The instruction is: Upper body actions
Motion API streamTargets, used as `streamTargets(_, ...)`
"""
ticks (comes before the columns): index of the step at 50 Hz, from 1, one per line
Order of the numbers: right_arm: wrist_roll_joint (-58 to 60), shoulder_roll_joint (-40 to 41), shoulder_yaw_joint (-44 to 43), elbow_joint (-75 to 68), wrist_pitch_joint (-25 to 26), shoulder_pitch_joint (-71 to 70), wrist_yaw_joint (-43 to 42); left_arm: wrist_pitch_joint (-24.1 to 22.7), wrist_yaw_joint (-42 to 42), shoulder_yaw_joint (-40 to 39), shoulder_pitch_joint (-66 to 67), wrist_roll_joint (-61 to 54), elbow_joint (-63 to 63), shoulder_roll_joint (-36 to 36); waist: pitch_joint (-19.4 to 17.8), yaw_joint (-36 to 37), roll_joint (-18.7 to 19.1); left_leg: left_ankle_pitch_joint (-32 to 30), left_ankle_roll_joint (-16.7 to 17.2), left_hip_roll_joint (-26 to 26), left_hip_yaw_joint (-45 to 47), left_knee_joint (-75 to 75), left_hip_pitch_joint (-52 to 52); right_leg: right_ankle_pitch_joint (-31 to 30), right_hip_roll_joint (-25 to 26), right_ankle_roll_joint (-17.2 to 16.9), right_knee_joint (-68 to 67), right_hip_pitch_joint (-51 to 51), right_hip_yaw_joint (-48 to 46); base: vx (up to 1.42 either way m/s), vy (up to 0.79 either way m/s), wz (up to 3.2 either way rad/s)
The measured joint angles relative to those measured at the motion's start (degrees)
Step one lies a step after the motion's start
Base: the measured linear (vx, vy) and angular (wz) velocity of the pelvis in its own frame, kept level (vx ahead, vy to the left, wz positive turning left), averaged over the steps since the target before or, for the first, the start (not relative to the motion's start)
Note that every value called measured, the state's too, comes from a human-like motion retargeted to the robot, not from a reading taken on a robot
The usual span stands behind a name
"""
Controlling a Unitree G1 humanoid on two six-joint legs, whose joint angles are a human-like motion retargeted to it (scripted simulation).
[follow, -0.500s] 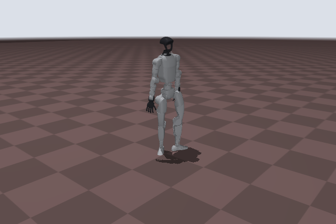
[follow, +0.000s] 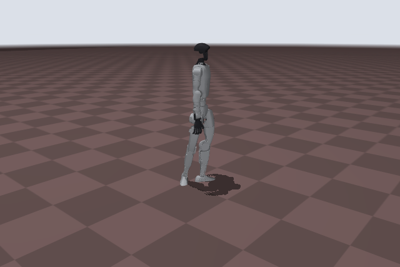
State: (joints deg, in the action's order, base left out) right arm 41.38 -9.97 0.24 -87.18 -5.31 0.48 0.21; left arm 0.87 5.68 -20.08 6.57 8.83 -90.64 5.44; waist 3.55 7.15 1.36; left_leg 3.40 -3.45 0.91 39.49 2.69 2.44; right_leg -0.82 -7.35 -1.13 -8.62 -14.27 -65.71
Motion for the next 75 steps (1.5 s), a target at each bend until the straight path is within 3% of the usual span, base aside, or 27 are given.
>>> streamTargets(3, -0.59, -0.45, 0.12, -0.02, -0.16, 0.53, -1.27, -0.65, 0.35, 1.04, -0.54, 0.27, 1.2, -0.99, -0.12, -2.31, 3.31, -0.31, -0.35, 2.81, -5.01, 0.39, 0.42, -3.33, 0.6, 4.08, -5.81, 0.69, 1.78, 0.22, 0.1, 1.18)
streamTargets(5, -1.46, -0.56, -0.21, -0.31, -0.07, 0.43, -1.43, -0.82, 1.04, 2.1, -1.35, 0.78, 1.89, -1.09, -0.86, -3.48, 4.23, -0.56, -0.65, 3.38, -7.73, 0.51, 0.45, -3.1, -0.12, 2.63, -9.98, 2.45, 6.63, 0.17, 0.04, 1.1)
streamTargets(8, -3.14, -0.25, -0.91, -0.8, 0.03, 0.18, -1.01, -0.7, 1.0, 3.4, -3.08, 2.23, 2.17, -0.55, -1.69, -4.32, 2.08, -1.15, -1.39, 0.72, -10.52, -0.08, 0.67, -0.58, 1.07, -1.61, -12.3, 9.1, 25.29, 0.14, -0.01, 0.93)
streamTargets(10, -3.97, 0.02, -0.91, -0.93, -0.02, 0.31, -0.96, -0.67, 0.43, 4.06, -3.85, 2.63, 2.25, -0.23, -1.79, -4.63, 0.69, -1.38, -1.69, -0.64, -12.21, -0.08, 1.14, 1.33, 2.52, -2.22, -9.81, 11.52, 32.87, 0.13, -0.07, 0.87)
streamTargets(15, -2.81, 0.56, -0.18, -0.79, 0.1, 0.72, -1.36, -0.73, 0.67, 4.55, -4.9, 2.13, 2.64, -0.02, -2.97, -6.76, -1.98, -1.84, -2.13, -3.93, -17.7, -0.12, 0.84, 6.78, 3.79, -0.54, -0.93, 14.36, 42.23, 0.1, -0.1, 1.0)
streamTargets(18, -1.79, 0.76, 0.22, -0.86, 0.31, 0.82, -1.45, -0.71, 0.85, 4.15, -5.05, 2.02, 2.58, 0.02, -4.04, -6.19, -3.74, -1.83, -2.32, -6.33, -19.33, -0.75, -0.78, 6.48, 3.79, -2.81, 2.45, 16.42, 46.91, 0.11, -0.06, 0.57)
streamTargets(20, -1.36, 1.02, 0.35, -0.93, 0.41, 1.08, -1.36, -0.6, 0.8, 4.02, -4.79, 1.89, 2.27, 0.11, -4.86, -5.36, -4.31, -1.73, -2.23, -7.06, -20.16, -1.01, -2.29, 2.01, 3.54, -1.07, 4.32, 16.5, 47.72, 0.15, -0.08, 0.25)
streamTargets(24, -0.94, 1.49, -0.76, -1.68, 1.18, 0.6, 0.16, -0.21, 0.64, 3.74, -4.48, 1.86, 0.59, -0.05, -4.62, -3.75, -4.03, -1.52, -2.06, -7.31, -21.88, -0.82, -2.99, 2.1, 2.39, -1.35, 5.62, 13.4, 39.5, 0.07, -0.04, 0.37)
streamTargets(33, -2.02, 2.24, -1.27, -1.2, 1.13, 0.6, 2.03, 0.13, 0.17, 2.97, -1.3, 2.77, -3.0, -1.03, -0.9, -3.52, -2.68, -1.36, -1.18, -6.83, -25.37, -0.73, -2.29, 2.49, 3.16, -1.49, 7.33, 12.36, 38.16, 0.06, -0.02, 0.29)
streamTargets(55, -0.89, 2.95, 0.51, -0.29, 1.47, 0.61, 3.24, -0.73, 0.75, 4.03, -3.87, 2.78, -0.02, -1.24, -1.28, -3.85, -2.85, -1.67, 0.88, -5.15, -27.59, -0.67, -1.95, 4.12, 5.03, 0.36, 7.34, 11.74, 36.64, -0.02, -0.05, 0.1)
streamTargets(66, -0.68, 1.69, -1.45, -1.78, 1.79, 0.75, 2.84, -0.93, -0.02, 4.13, -3.42, 3.07, -0.78, -0.63, -1.12, -4.75, -4.9, 2.33, 3.52, -4.05, -26.93, 8.7, 1.89, 3.72, 3.66, 0.59, 5.71, 14.8, 42.32, -0.04, -0.05, -0.29)
streamTargets(73, -1.04, 0.03, -2.67, -2.05, 1.76, 0.38, 1.94, -2.28, -2.88, 4.54, -2.74, 2.28, -0.86, -1.74, -2.09, -0.17, -5.96, 1.69, 2.72, -7.59, -41.47, 8.93, 1.63, 1.46, 2.9, -0.09, 5.41, 16.71, 49.46, 0.02, 0.07, -1.3)
streamTargets(75, -1.29, -0.43, -2.88, -1.55, 1.42, 0.27, 2.44, -2.64, -3.18, 4.88, -2.62, 2.31, -0.96, -1.96, -2.16, 0.79, -5.9, 2.18, 2.49, -7.43, -39.98, 7.61, 1.12, 0.89, 3.11, -0.41, 5.09, 17.58, 52.32, 0.06, 0.13, -1.76)
